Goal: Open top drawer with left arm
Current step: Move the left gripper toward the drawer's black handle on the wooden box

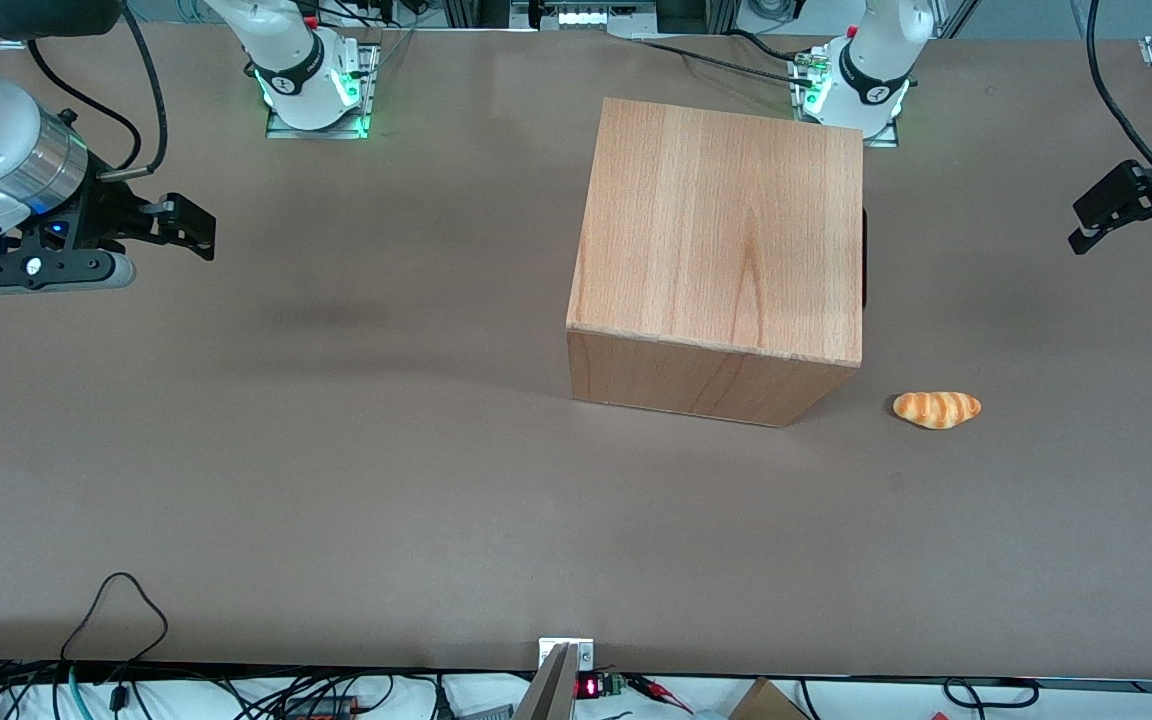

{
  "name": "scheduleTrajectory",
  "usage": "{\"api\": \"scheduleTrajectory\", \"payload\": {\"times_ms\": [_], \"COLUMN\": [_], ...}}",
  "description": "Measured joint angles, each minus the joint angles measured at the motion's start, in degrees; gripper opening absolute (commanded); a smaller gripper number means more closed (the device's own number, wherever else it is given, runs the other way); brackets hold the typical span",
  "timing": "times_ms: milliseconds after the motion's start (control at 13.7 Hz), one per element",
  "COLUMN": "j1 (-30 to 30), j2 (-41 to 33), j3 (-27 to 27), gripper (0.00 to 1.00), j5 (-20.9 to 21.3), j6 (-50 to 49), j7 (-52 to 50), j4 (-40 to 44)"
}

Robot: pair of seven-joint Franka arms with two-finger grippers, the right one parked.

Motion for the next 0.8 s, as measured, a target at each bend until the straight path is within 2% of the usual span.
{"api": "scheduleTrajectory", "payload": {"times_ms": [803], "j1": [0.0], "j2": [0.3], "j3": [0.2], "gripper": [1.0], "j5": [0.0], "j6": [-3.1], "j7": [0.4], "j4": [0.7]}}
